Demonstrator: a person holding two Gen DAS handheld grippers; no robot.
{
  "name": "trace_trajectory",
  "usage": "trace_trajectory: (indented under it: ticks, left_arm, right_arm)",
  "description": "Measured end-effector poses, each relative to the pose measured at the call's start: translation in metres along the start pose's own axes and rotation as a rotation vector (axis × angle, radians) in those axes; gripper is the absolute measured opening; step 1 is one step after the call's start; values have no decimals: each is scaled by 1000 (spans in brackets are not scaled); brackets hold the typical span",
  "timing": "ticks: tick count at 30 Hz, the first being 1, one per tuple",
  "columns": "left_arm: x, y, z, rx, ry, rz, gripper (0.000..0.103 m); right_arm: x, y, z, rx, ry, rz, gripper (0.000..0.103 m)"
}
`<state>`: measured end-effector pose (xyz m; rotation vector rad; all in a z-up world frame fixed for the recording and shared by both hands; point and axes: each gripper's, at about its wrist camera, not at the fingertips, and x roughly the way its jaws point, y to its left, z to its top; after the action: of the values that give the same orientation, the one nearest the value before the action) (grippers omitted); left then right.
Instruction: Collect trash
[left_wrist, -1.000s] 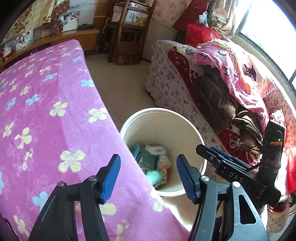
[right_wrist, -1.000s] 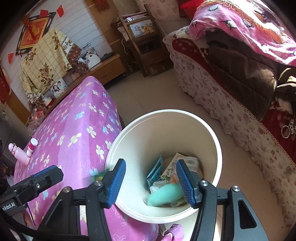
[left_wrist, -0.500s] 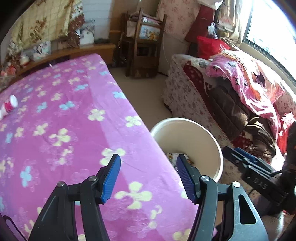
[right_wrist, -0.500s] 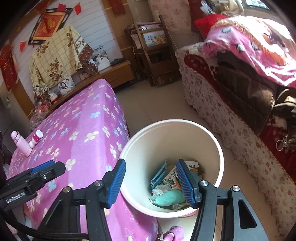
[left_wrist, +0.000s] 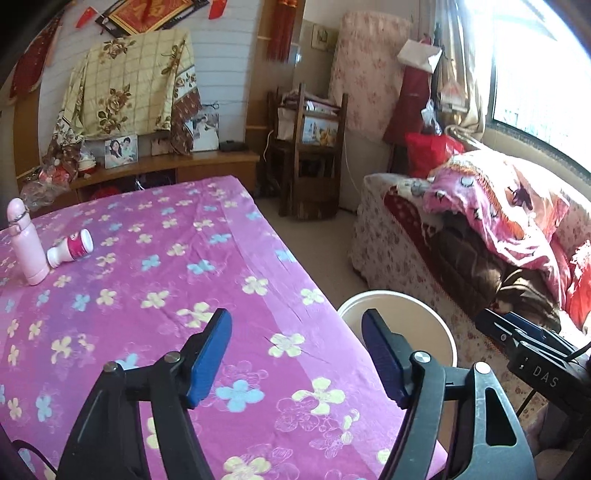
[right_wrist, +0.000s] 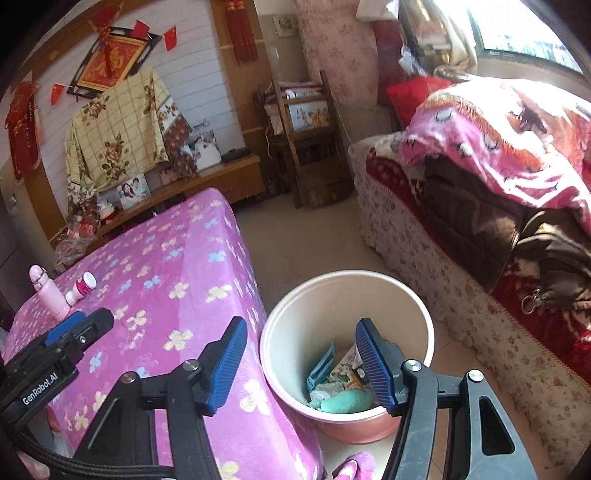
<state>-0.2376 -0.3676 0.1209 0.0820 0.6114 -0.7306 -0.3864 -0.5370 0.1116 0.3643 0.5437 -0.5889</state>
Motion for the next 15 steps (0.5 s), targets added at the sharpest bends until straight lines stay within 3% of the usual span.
trace_trajectory:
  ticks: [3, 15]
  left_arm:
    - [-15, 5, 3, -13, -40, 3, 84]
    - [-56, 15, 10, 3, -125, 22, 85]
  right_arm:
    - [-15, 10, 2, -25, -38, -8, 71]
    - [-57, 30, 7, -56, -125, 6, 74]
